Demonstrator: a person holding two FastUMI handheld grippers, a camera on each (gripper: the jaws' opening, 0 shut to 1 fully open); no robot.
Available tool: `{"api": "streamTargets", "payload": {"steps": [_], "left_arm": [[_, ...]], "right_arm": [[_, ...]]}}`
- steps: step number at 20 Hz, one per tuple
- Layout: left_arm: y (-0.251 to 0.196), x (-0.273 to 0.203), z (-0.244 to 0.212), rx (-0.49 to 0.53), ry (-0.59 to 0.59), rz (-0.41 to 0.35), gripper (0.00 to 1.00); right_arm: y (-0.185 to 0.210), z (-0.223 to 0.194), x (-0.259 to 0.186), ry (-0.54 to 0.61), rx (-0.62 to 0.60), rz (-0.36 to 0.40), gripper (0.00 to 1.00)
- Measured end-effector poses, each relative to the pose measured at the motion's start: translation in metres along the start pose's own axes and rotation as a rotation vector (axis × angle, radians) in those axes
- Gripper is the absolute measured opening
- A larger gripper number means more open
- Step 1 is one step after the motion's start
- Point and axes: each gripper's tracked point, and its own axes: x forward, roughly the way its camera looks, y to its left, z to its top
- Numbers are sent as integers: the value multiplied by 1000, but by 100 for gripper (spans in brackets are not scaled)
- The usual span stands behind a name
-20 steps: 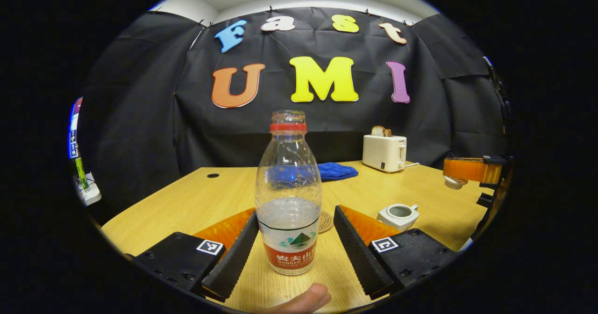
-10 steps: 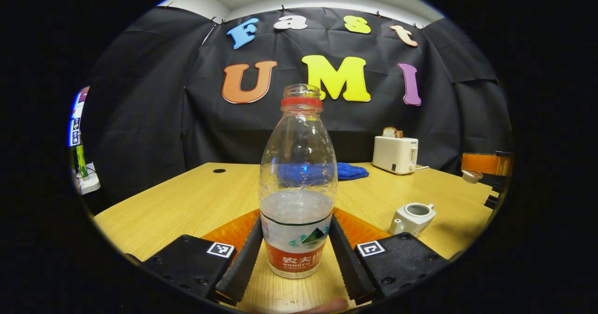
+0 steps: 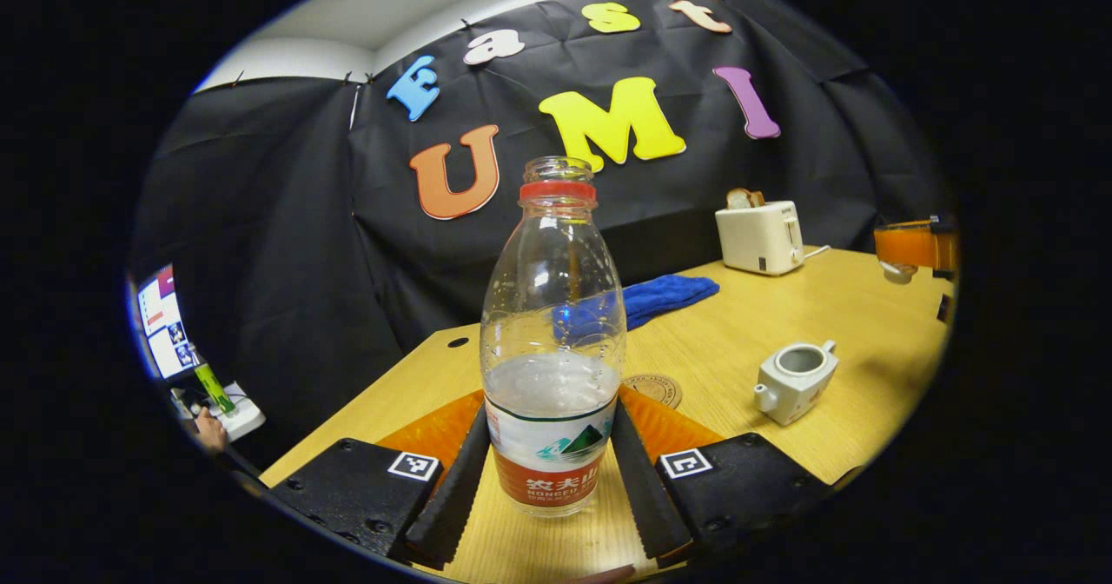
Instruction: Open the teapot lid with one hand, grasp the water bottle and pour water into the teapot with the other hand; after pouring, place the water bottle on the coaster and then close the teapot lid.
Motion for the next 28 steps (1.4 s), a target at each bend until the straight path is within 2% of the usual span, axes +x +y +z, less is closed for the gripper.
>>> {"api": "streamTargets", "payload": {"steps": [6, 13, 19, 25, 27, 28], "left_arm": [[-2, 4, -4, 243, 68, 22, 77], [-15, 7, -3, 653, 117, 15, 75], [-30, 11, -3, 925, 143, -20, 76], [-30, 11, 11, 1259, 153, 28, 75], [-33, 12, 12, 1310, 152, 23, 79], [-33, 11, 10, 1323, 161, 15, 75]], "right_arm": [[-17, 4, 0, -3, 30, -22, 0], [-43, 9, 1, -6, 40, -73, 0], [-57, 9, 0, 4, 52, -95, 0], [-61, 11, 2, -2, 52, -95, 0], [-62, 10, 2, -3, 52, -92, 0], [-61, 10, 3, -2, 53, -91, 0]]}}
